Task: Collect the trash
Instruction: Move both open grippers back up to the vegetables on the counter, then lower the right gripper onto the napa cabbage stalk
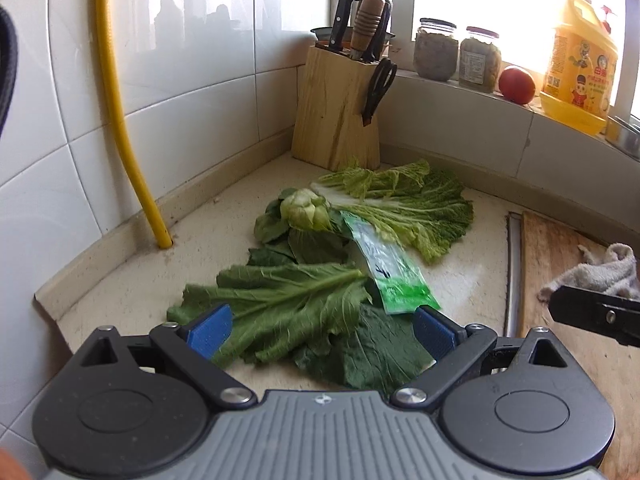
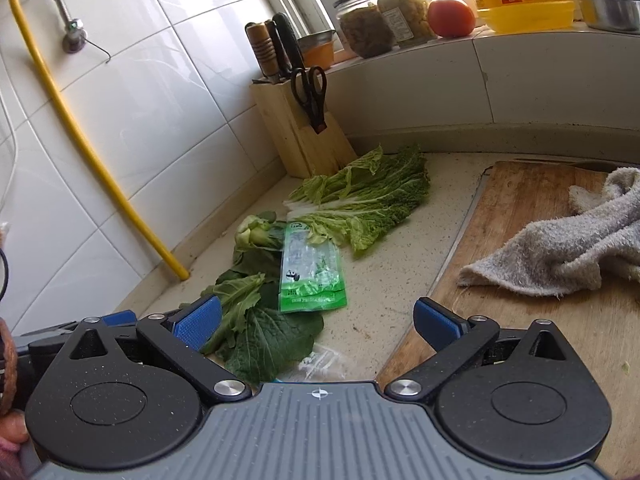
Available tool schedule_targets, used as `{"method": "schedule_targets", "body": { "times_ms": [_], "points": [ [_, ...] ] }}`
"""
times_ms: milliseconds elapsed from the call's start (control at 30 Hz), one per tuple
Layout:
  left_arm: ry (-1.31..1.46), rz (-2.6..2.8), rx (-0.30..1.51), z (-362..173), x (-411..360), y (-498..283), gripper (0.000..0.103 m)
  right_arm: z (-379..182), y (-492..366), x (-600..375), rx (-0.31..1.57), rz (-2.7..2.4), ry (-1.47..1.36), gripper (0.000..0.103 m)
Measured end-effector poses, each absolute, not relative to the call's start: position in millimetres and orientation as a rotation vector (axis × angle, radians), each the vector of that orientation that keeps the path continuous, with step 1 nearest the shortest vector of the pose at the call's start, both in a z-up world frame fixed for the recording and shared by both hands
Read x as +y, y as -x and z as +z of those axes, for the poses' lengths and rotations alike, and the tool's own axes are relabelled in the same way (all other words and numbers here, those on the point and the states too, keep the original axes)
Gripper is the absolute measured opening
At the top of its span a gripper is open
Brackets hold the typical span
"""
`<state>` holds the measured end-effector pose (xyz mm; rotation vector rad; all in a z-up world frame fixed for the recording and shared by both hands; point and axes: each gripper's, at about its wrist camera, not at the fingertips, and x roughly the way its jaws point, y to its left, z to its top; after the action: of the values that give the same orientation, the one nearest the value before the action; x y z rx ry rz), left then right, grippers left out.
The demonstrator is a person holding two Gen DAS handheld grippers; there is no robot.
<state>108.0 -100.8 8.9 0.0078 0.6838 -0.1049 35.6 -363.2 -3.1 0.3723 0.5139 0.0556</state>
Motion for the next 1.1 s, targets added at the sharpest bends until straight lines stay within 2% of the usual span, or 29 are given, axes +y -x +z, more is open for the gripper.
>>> {"method": "schedule_targets", "body": {
  "times_ms": [300, 867, 1100],
  "points": [
    [-0.009, -0.16, 0.694, 8, -100, -146, 0.095, 3, -56, -361, 0.523, 0.013, -0.349, 0.103],
    [-0.187, -0.362, 0.774, -27, -82, -196, 0.095, -8, -105, -357, 0.605, -0.026, -0.378, 0.103],
    [-0.167, -0.418, 0.787, -30, -78, -214, 0.095, 0, -149, -354, 0.608, -0.049, -0.258, 0.103]
  ]
}}
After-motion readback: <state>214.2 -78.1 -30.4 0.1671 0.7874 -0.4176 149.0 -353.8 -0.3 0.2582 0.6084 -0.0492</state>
